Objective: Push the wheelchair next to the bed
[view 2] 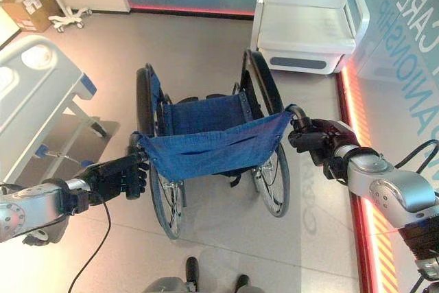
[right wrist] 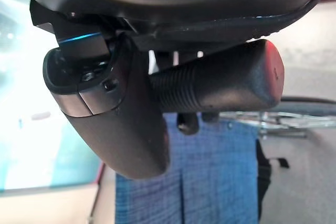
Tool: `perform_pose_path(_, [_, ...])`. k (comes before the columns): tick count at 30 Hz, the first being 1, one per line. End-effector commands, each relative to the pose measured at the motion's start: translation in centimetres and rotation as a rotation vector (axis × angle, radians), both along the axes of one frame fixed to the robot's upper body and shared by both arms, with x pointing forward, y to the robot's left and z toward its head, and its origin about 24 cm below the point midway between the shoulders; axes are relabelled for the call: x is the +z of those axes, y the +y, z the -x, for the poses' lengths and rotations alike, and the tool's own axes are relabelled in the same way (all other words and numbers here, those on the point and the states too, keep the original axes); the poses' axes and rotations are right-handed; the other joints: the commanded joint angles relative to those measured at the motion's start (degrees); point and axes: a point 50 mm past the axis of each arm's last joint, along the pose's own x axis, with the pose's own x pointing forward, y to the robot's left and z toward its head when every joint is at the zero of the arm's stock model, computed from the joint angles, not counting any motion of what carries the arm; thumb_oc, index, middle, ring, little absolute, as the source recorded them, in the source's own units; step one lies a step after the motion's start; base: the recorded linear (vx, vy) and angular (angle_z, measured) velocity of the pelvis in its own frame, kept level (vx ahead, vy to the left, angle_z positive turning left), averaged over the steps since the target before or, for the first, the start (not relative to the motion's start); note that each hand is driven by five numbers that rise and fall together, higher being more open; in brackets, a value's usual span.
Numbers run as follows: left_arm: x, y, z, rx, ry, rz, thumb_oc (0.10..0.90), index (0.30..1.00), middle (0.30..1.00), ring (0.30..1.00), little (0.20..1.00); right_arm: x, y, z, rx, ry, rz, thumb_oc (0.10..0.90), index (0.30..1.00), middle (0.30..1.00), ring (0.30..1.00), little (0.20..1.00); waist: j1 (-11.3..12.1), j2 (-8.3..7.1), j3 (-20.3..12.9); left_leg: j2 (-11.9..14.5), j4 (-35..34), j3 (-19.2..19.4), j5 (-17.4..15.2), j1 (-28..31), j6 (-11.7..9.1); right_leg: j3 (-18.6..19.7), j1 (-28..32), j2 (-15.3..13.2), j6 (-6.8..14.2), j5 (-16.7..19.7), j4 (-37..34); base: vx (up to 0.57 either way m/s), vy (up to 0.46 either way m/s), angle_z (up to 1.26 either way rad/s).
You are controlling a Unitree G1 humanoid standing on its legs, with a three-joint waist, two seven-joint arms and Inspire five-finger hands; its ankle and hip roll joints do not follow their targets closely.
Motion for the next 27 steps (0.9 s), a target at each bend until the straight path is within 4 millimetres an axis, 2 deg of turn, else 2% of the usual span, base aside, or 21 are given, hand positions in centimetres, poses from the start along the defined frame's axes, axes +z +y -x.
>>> perform_pose_path(1, [6.5, 1.4, -3.1, 0.129, -0.413, 0.135, 0.400, 0.300, 0.300, 0.300, 0.300, 0.0, 1.9, 0.7, 0.165, 0.043, 0.019, 0.400, 0.300, 0.300, 0.300, 0.300, -1.0, -1.23, -1.4, 7.6, 22.5, -0.8, 0.8, -6.4, -7.5, -2.5, -1.1, 0.2, -1.0, 5.3, -0.6, 0.03, -0.180, -0.29])
perform_pose_path(2, [6.6, 1.4, -3.1, 0.133, -0.416, 0.138, 0.400, 0.300, 0.300, 0.300, 0.300, 0.0, 1.9, 0.6, 0.167, 0.040, 0.020, 0.400, 0.300, 0.300, 0.300, 0.300, -0.8, -1.38, -0.8, 7.7, 25.8, -1.5, 1.8, -8.3, -7.5, -2.3, -1.1, 0.4, -1.5, 5.2, 0.0, 0.09, -0.064, -0.34])
perform_pose_path(3, [6.6, 1.8, -3.1, 0.149, -0.421, 0.142, 0.400, 0.300, 0.300, 0.300, 0.300, 0.0, 2.1, 0.5, 0.182, 0.036, 0.025, 0.400, 0.300, 0.300, 0.300, 0.300, 0.2, -1.41, 0.8, 5.6, 27.8, -3.2, 2.5, -11.5, -6.6, -0.5, -0.6, 0.8, -2.0, 4.4, 1.8, 0.13, -0.003, -0.24])
perform_pose_path(4, [6.6, 2.0, -3.0, 0.160, -0.421, 0.141, 0.400, 0.300, 0.300, 0.300, 0.300, 0.0, 2.2, 0.4, 0.192, 0.035, 0.026, 0.400, 0.300, 0.300, 0.300, 0.300, 0.7, -1.31, 1.4, 4.4, 26.8, -3.5, 2.4, -12.3, -6.0, 0.5, -0.4, 1.1, -1.9, 3.9, 2.7, 0.24, 0.066, -0.12])
perform_pose_path(5, [6.6, 2.5, -2.8, 0.184, -0.420, 0.141, 0.400, 0.300, 0.300, 0.300, 0.300, 0.0, 2.4, 0.3, 0.212, 0.035, 0.028, 0.400, 0.300, 0.300, 0.300, 0.300, 1.4, -0.84, 1.7, 3.1, 22.8, -3.5, 3.3, -13.1, -5.7, 1.9, -0.1, 2.0, -1.7, 3.1, 3.7, 0.22, 0.073, -0.03])
perform_pose_path(6, [6.5, 2.7, -2.7, 0.194, -0.420, 0.141, 0.400, 0.300, 0.300, 0.300, 0.300, 0.0, 2.5, 0.3, 0.220, 0.035, 0.028, 0.400, 0.300, 0.300, 0.300, 0.300, 1.7, -0.63, 1.9, 3.1, 21.0, -3.3, 3.9, -13.2, -5.9, 2.4, 0.3, 2.4, -1.6, 2.7, 3.9, 0.30, 0.083, -0.18])
perform_pose_path(8, [6.0, 3.9, -2.3, 0.252, -0.415, 0.135, 0.400, 0.300, 0.300, 0.300, 0.300, -0.1, 2.9, 0.3, 0.261, 0.038, 0.028, 0.400, 0.300, 0.300, 0.300, 0.300, 3.2, 0.57, 2.3, 3.2, 11.2, -3.7, 8.6, -13.7, -7.2, 3.6, 2.8, 4.4, -1.2, 1.5, 3.4, 0.37, 0.112, -0.29])
perform_pose_path(9, [5.9, 4.0, -2.3, 0.258, -0.415, 0.134, 0.400, 0.300, 0.300, 0.300, 0.300, -0.1, 2.9, 0.3, 0.266, 0.038, 0.028, 0.400, 0.300, 0.300, 0.300, 0.300, 3.4, 0.72, 2.4, 3.1, 9.8, -3.9, 9.4, -13.8, -7.4, 3.8, 3.3, 4.6, -1.2, 1.3, 3.3, 0.46, 0.152, -0.33])
perform_pose_path(10, [5.8, 4.5, -2.1, 0.289, -0.416, 0.134, 0.400, 0.300, 0.300, 0.300, 0.300, -0.1, 3.1, 0.3, 0.293, 0.036, 0.028, 0.400, 0.300, 0.300, 0.300, 0.300, 4.4, 1.30, 2.6, 3.4, 5.1, -4.9, 12.0, -14.7, -8.2, 4.9, 5.7, 5.6, -1.3, 0.3, 2.7, 0.35, 0.114, -0.34])
perform_pose_path(12, [5.7, 5.1, -1.9, 0.314, -0.424, 0.131, 0.400, 0.300, 0.300, 0.300, 0.300, 0.3, 3.3, 0.4, 0.320, 0.031, 0.030, 0.400, 0.300, 0.300, 0.300, 0.300, 5.1, 1.33, 2.8, 3.6, 3.1, -5.3, 13.1, -14.8, -8.5, 5.7, 7.8, 5.9, -1.4, -0.8, 2.3, 0.38, 0.142, -0.60])
perform_pose_path(16, [5.8, 6.3, -2.0, 0.368, -0.445, 0.135, 0.400, 0.300, 0.300, 0.300, 0.300, 1.3, 4.6, 0.0, 0.401, 0.011, 0.025, 0.400, 0.300, 0.300, 0.300, 0.300, 6.2, 0.23, 0.8, 1.8, 3.4, -5.2, 5.7, -13.3, -5.8, 6.7, 10.1, 4.4, 0.1, -4.4, 4.0, 0.36, 0.186, -0.76])
perform_pose_path(19, [5.8, 6.4, -2.3, 0.368, -0.434, 0.123, 0.400, 0.300, 0.300, 0.300, 0.300, 2.0, 5.1, -0.4, 0.407, -0.019, 0.019, 0.400, 0.300, 0.300, 0.300, 0.300, 7.1, -0.56, -0.8, 0.4, 5.6, -4.6, 3.2, -14.3, -4.1, 7.0, 10.8, 4.1, 0.8, -6.5, 7.9, 0.33, 0.177, -0.50])
perform_pose_path(21, [5.9, 6.5, -2.5, 0.350, -0.430, 0.111, 0.400, 0.300, 0.300, 0.300, 0.300, 2.3, 5.4, -0.7, 0.396, -0.037, 0.009, 0.400, 0.300, 0.300, 0.300, 0.300, 7.7, -1.50, -1.5, -1.2, 6.3, -4.6, 2.1, -14.1, -2.4, 6.0, 8.2, 3.1, 2.7, -2.6, 14.4, 0.30, 0.191, -0.05])
perform_pose_path(22, [6.1, 6.6, -2.6, 0.341, -0.429, 0.097, 0.400, 0.300, 0.300, 0.300, 0.300, 2.7, 5.7, -0.9, 0.391, -0.046, 0.004, 0.400, 0.300, 0.300, 0.300, 0.300, 7.8, -1.78, -1.8, -2.2, 6.1, -4.8, 1.3, -13.2, -1.1, 5.7, 5.8, 2.3, 4.2, 0.1, 22.7, 0.34, 0.259, 0.06])
perform_pose_path(23, [6.3, 6.5, -2.7, 0.329, -0.430, 0.091, 0.400, 0.300, 0.300, 0.300, 0.300, 3.0, 5.9, -1.0, 0.384, -0.054, 0.004, 0.400, 0.300, 0.300, 0.300, 0.300, 8.0, -1.63, -2.4, -2.9, 5.5, -5.4, 1.0, -12.4, -0.4, 6.6, 3.2, 2.6, 5.5, 3.6, 27.8, 0.32, 0.242, 0.22])
perform_pose_path(25, [7.0, 6.5, -2.6, 0.317, -0.436, 0.086, 0.400, 0.300, 0.300, 0.300, 0.300, 3.3, 6.0, -1.0, 0.374, -0.062, 0.007, 0.400, 0.300, 0.300, 0.300, 0.300, 8.3, -1.57, -3.1, -4.1, 4.9, -6.5, 0.4, -11.4, 0.7, 7.6, -0.3, 2.7, 7.1, 7.9, 34.4, 0.23, 0.163, 0.36])
perform_pose_path(27, [7.3, 6.5, -2.5, 0.312, -0.446, 0.089, 0.400, 0.300, 0.300, 0.300, 0.300, 3.5, 6.3, -1.2, 0.365, -0.074, 0.009, 0.400, 0.300, 0.300, 0.300, 0.300, 8.2, -1.10, -3.2, -4.9, 5.0, -7.7, -0.8, -10.7, 1.6, 8.0, -4.6, 2.2, 6.7, 8.0, 38.2, 0.21, 0.108, 0.26])
